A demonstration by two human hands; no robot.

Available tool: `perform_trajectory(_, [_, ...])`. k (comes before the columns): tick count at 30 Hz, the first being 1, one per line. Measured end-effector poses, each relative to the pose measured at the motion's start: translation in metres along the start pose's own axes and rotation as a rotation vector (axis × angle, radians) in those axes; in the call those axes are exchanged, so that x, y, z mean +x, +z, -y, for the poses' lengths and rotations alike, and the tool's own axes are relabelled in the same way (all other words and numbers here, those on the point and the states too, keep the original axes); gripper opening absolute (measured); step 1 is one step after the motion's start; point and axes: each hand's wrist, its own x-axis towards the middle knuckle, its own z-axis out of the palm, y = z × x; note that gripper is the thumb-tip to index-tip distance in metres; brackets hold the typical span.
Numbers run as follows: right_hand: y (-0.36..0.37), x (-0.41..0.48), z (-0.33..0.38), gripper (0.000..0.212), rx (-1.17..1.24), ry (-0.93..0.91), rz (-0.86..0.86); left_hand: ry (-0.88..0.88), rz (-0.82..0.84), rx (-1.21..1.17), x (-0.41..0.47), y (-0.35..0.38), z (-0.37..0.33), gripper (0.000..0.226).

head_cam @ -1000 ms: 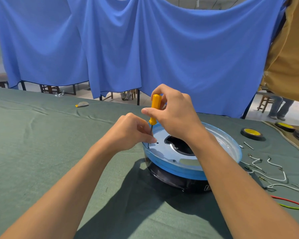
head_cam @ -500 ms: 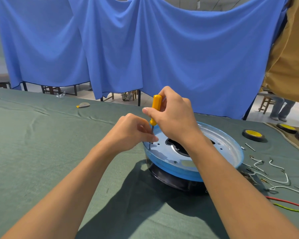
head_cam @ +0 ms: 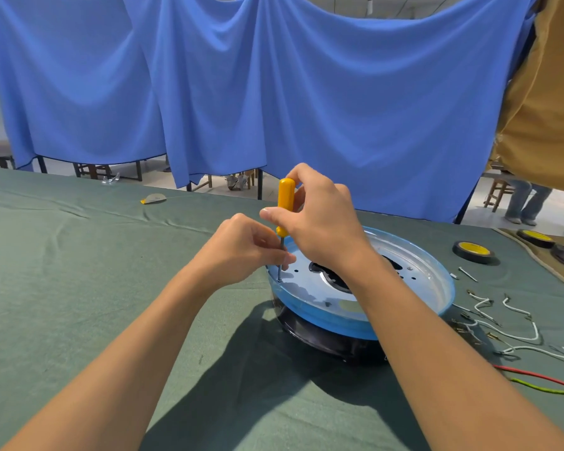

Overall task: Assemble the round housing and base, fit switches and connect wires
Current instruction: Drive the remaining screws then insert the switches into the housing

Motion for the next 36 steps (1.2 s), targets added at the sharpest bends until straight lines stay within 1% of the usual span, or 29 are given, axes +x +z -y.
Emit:
perform_trajectory(3, [-0.002, 0.000, 0.001, 0.030, 0.033, 0.018, 0.054, 0.016, 0.005, 0.012, 0.001, -0.001, 0.002, 0.008])
perform_trajectory(6, [-0.008, 0.003, 0.004, 0.029, 0.191, 0.028, 0.144, 0.007, 0.089, 0.023, 0.004, -0.006, 0.001, 0.010])
perform_trajectory(8, [-0.007, 0.002, 0.004, 0.029, 0.233, 0.010, 0.144, 0.006, 0.156, 0.011, 0.004, -0.006, -0.001, 0.013])
perform_trajectory(9, [-0.005, 0.002, 0.003, 0.026, 0.192, 0.001, 0.120, 0.004, 0.164, 0.008, 0.003, -0.005, -0.002, 0.013])
perform_trajectory(10, [-0.003, 0.002, 0.002, 0.023, 0.122, -0.003, 0.085, 0.000, 0.144, 0.008, 0.003, -0.003, -0.003, 0.012])
perform_trajectory(12, [-0.001, 0.000, 0.002, 0.024, 0.004, -0.002, 0.021, -0.008, 0.049, 0.008, 0.003, -0.001, -0.003, 0.007])
perform_trajectory(14, [-0.003, 0.002, 0.002, 0.030, 0.011, -0.004, 0.028, -0.008, -0.019, 0.020, 0.004, -0.001, -0.002, 0.004])
perform_trajectory(16, [-0.006, 0.005, 0.003, 0.037, 0.083, 0.000, 0.115, 0.007, 0.000, 0.053, 0.004, -0.004, -0.002, 0.006])
perform_trajectory(18, [-0.010, 0.006, 0.003, 0.039, 0.168, -0.005, 0.164, 0.003, 0.067, 0.060, 0.004, -0.008, -0.002, 0.010])
perform_trajectory(20, [-0.010, 0.006, 0.003, 0.036, 0.205, -0.015, 0.133, 0.001, 0.137, 0.054, 0.004, -0.011, -0.003, 0.016])
perform_trajectory(22, [-0.008, 0.005, 0.001, 0.028, 0.158, -0.034, 0.072, 0.001, 0.176, 0.039, 0.004, -0.011, -0.003, 0.020])
perform_trajectory(23, [-0.006, 0.005, 0.000, 0.023, 0.118, -0.041, 0.039, -0.001, 0.170, 0.026, 0.004, -0.009, -0.002, 0.019])
perform_trajectory(25, [-0.003, 0.004, 0.000, 0.020, 0.043, -0.051, -0.026, 0.005, 0.093, 0.005, 0.003, -0.005, 0.000, 0.011])
perform_trajectory(27, [-0.002, 0.004, 0.000, 0.025, 0.024, -0.054, -0.057, 0.004, 0.009, -0.015, 0.002, -0.002, 0.002, 0.004])
perform_trajectory(29, [-0.004, 0.004, 0.001, 0.026, 0.037, -0.053, -0.017, 0.012, 0.004, 0.014, 0.003, -0.002, 0.002, 0.004])
perform_trajectory(31, [-0.008, 0.005, 0.002, 0.026, 0.096, -0.027, 0.092, 0.013, 0.066, 0.041, 0.003, -0.006, 0.002, 0.008])
perform_trajectory(33, [-0.012, 0.006, 0.001, 0.031, 0.179, -0.008, 0.170, 0.000, 0.144, 0.015, 0.004, -0.010, 0.001, 0.013])
perform_trajectory(34, [-0.012, 0.007, 0.000, 0.031, 0.200, -0.010, 0.175, -0.004, 0.171, 0.010, 0.003, -0.011, 0.000, 0.015])
perform_trajectory(36, [-0.010, 0.007, -0.002, 0.027, 0.157, -0.032, 0.116, -0.001, 0.169, 0.025, 0.004, -0.009, -0.001, 0.014])
